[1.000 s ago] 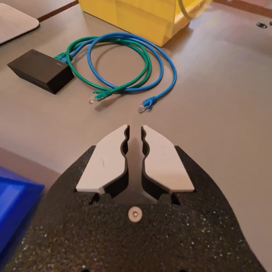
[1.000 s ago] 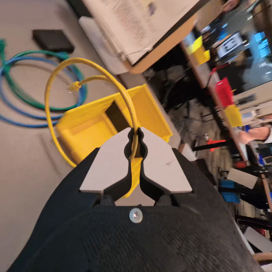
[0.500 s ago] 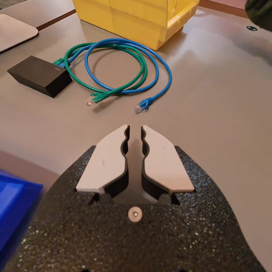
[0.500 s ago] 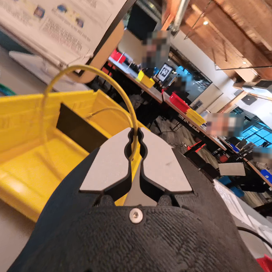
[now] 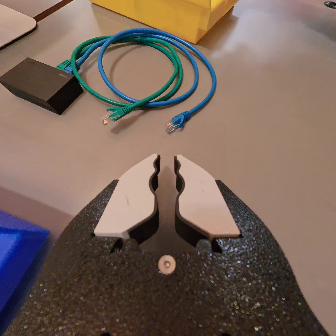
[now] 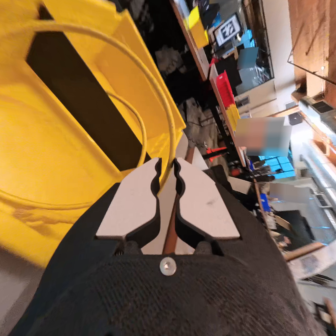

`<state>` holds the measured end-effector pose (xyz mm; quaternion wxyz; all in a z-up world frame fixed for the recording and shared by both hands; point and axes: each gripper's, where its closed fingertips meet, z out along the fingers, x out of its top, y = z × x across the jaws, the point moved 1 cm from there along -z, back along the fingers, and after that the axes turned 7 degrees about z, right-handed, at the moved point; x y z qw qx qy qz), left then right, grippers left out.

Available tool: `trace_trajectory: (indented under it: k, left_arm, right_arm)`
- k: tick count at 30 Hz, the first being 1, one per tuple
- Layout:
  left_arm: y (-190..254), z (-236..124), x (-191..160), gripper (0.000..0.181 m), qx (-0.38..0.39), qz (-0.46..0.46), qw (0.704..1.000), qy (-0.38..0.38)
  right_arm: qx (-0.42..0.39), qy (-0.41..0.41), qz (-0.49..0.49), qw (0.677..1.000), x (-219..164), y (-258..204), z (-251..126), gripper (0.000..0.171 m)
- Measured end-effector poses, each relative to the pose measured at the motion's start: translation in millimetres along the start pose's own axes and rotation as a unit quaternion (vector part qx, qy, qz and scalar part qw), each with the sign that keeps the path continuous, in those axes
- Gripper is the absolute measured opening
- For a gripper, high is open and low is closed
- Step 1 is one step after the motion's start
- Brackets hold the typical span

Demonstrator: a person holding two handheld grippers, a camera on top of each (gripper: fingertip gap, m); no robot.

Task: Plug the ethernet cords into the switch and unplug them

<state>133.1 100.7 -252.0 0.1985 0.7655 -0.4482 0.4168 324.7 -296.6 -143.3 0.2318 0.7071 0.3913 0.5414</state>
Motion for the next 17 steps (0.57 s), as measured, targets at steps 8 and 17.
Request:
trace_trajectory:
  k: [8, 17]
  left_arm:
    - [2.9, 3.0, -3.5, 0.014, 0.002, 0.013, 1.000, -0.017]
    - [4.5, 5.8, -6.8, 0.015, -0.007, 0.012, 0.999, -0.032]
  right_arm:
    - [0.167, -0.048, 0.074, 0.982, 31.3, -1.2, 29.2, 0.069]
    - [0.294, -0.255, 0.004, 0.921, -6.7, -41.4, 80.0, 0.048]
